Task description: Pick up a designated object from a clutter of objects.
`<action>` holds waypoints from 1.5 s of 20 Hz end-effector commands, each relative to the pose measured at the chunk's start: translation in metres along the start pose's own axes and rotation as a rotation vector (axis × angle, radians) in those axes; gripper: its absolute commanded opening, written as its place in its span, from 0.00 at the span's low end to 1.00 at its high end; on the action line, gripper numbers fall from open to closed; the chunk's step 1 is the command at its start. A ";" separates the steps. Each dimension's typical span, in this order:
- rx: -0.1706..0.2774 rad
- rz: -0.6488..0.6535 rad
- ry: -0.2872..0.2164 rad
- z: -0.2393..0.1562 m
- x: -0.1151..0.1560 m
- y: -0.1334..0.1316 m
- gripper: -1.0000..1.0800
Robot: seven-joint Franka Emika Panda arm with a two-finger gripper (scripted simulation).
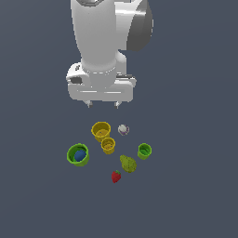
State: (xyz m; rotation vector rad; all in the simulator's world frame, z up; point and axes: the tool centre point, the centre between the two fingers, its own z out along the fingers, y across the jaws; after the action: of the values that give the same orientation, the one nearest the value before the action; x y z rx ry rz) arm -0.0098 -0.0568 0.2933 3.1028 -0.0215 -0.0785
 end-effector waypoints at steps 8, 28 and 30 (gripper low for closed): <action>0.008 -0.076 0.014 0.056 0.023 -0.003 0.96; 0.031 -0.242 0.054 0.192 0.050 -0.011 0.96; 0.032 -0.244 0.055 0.194 0.050 -0.011 0.96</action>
State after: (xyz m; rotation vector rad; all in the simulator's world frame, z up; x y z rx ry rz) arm 0.0297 -0.0538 0.0989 3.1210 0.3558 -0.0035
